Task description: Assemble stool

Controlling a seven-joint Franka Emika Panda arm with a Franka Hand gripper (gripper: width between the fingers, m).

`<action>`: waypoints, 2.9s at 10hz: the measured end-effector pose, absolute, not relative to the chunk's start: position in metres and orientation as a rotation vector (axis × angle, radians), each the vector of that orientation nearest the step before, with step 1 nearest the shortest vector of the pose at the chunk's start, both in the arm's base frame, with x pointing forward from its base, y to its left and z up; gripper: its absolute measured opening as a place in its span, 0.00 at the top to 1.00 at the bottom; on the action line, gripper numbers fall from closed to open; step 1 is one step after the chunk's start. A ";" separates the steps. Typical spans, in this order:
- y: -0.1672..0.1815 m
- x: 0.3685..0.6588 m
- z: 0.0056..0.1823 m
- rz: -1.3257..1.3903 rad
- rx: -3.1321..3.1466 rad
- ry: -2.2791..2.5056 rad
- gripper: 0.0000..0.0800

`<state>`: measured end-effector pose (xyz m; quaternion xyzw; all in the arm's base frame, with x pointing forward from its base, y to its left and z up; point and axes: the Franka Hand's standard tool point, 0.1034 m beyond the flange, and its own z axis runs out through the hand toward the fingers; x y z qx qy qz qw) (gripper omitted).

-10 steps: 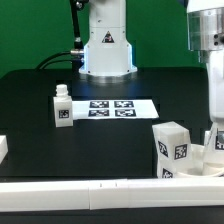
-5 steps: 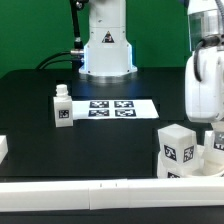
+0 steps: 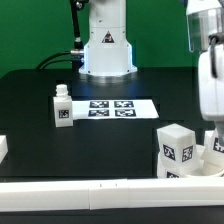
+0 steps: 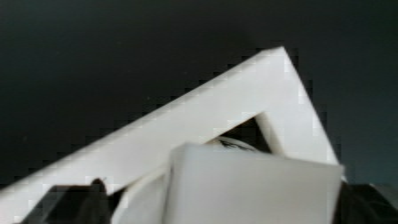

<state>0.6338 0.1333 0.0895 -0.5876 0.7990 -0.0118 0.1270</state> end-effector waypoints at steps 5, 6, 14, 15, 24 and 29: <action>0.130 0.635 0.106 -0.126 -2.397 1.691 0.19; 0.128 0.635 0.107 -0.169 -2.575 1.475 0.19; 0.125 0.636 0.107 -0.265 -3.118 0.081 0.19; 0.132 0.636 0.105 -0.248 -3.142 -0.170 0.19; 0.133 0.638 0.084 0.055 -3.127 -0.703 0.19; 0.138 0.640 0.081 0.015 -3.169 -0.596 0.51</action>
Offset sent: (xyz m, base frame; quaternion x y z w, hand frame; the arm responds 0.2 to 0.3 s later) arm 0.0000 0.0000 0.0000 0.0000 0.0000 -0.1938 0.9810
